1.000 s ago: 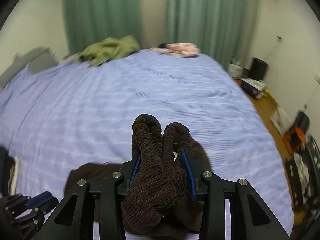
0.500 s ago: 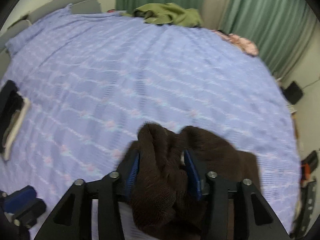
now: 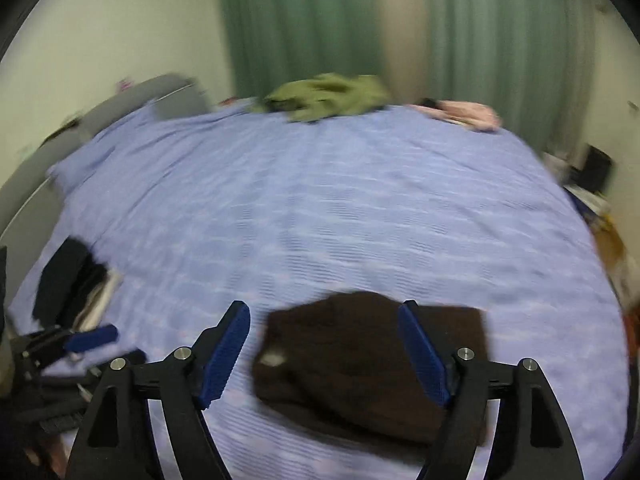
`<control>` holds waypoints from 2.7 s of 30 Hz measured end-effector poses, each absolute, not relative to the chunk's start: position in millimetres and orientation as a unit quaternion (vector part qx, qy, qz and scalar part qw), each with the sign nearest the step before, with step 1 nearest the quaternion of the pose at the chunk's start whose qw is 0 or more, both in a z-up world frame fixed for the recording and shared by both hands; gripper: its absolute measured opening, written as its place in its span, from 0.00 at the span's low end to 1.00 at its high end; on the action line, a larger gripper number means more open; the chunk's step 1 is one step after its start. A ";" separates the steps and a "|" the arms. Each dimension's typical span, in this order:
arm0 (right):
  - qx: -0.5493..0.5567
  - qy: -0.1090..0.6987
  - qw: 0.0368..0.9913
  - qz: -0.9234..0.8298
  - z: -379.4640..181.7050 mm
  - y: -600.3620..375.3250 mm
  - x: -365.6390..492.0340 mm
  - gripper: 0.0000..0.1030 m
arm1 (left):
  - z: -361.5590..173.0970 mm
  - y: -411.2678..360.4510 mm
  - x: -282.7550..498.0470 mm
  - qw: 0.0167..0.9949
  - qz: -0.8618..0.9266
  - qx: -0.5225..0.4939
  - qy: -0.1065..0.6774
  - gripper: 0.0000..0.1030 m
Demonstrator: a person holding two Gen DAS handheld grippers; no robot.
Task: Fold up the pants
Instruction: 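Fold the cuffs with the right tool onto the bundle and release, then grasp the folded brown pants bundle with the left tool at the cuffs, then grasp the bundle with the right tool while the left tool holds the cuffs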
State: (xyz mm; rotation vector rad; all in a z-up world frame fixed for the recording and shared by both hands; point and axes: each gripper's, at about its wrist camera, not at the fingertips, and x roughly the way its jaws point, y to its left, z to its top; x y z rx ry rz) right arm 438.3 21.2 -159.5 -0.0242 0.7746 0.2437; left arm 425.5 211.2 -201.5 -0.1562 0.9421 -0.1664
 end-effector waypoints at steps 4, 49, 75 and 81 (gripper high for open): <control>0.024 0.399 0.915 0.051 -175.9 -52.3 426.2 0.75 | -207.0 160.2 461.5 0.880 -0.149 -0.052 0.448 0.58; 0.111 0.515 0.849 0.047 -287.2 -97.1 433.5 0.75 | -330.0 180.7 502.8 0.812 -0.083 -0.143 0.559 0.68; 0.099 0.499 0.861 0.024 -283.3 -108.4 446.1 0.75 | -311.6 168.7 529.1 0.828 -0.103 -0.069 0.547 0.69; 0.110 0.485 0.867 0.024 -282.1 -114.1 464.9 0.75 | -307.0 174.9 523.2 0.819 -0.122 -0.129 0.545 0.76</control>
